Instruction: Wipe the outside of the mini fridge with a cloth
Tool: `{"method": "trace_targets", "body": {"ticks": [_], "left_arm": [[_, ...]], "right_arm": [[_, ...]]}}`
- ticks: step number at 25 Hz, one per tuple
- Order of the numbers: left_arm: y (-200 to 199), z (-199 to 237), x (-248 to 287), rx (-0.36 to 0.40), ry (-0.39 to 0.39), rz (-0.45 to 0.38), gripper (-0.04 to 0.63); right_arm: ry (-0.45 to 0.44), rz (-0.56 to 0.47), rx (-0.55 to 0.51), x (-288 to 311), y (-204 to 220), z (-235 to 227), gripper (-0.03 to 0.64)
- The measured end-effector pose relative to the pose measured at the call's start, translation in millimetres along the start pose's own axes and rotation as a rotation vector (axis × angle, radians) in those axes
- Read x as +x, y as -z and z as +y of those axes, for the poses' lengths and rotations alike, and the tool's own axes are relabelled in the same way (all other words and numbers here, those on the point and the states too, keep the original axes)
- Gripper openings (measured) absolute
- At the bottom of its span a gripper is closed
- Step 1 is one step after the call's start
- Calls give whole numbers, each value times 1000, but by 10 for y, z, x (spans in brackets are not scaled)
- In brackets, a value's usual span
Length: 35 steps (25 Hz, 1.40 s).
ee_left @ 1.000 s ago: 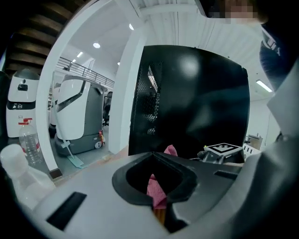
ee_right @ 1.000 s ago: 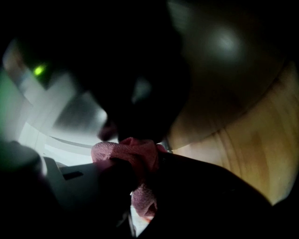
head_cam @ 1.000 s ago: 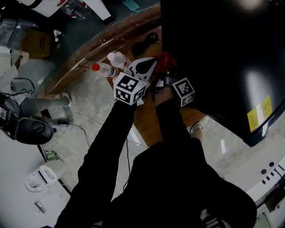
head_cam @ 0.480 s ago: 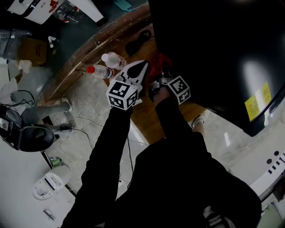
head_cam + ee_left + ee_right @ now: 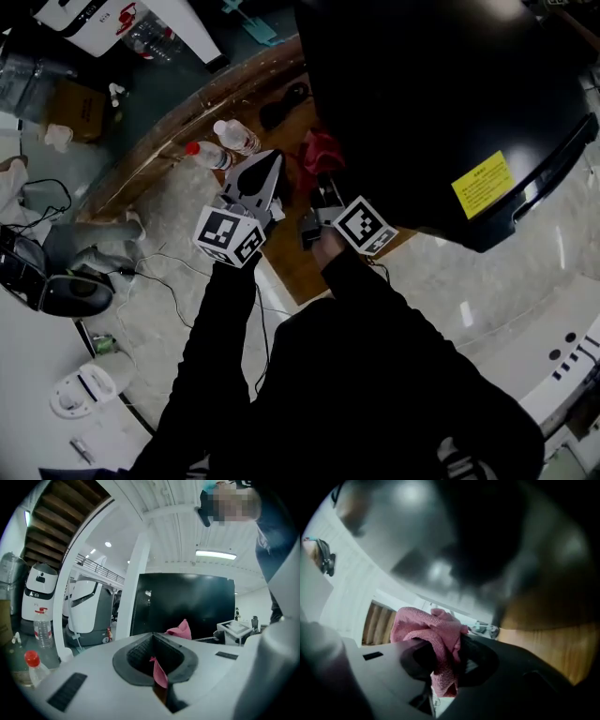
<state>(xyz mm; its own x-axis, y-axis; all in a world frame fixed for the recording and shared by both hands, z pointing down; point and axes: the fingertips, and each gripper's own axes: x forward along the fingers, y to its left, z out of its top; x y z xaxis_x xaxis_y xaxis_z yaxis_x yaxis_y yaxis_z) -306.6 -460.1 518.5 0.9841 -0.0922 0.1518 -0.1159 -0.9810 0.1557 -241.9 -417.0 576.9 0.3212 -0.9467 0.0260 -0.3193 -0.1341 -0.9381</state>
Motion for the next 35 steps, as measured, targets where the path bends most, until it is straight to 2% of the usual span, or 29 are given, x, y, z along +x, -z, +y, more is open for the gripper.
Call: {"method": "trace_targets", "body": {"ticks": [12,22,27,30,35], "left_arm": [[-857,-1225,-412,75,-19,-136,5],[-1241,-2006,-724,125,-37,-193,5],[-1408,-2096,-785,149,-19,-202,5],[-1503,-2025,-707,153,11,-209,5],[-1547,-1837,-488,156,63,-210,5]], "right_arm": [[-186,-32,-30,-1119,-552,1221,89],[-197,-58,16,-1688,-872,1451,89],[-186,-91,54,-1674,-984,1564,89],[-200,-110,101,-1561,-1033,1656,89],[-157,-144,194,-1301,-1053,1530,89]]}}
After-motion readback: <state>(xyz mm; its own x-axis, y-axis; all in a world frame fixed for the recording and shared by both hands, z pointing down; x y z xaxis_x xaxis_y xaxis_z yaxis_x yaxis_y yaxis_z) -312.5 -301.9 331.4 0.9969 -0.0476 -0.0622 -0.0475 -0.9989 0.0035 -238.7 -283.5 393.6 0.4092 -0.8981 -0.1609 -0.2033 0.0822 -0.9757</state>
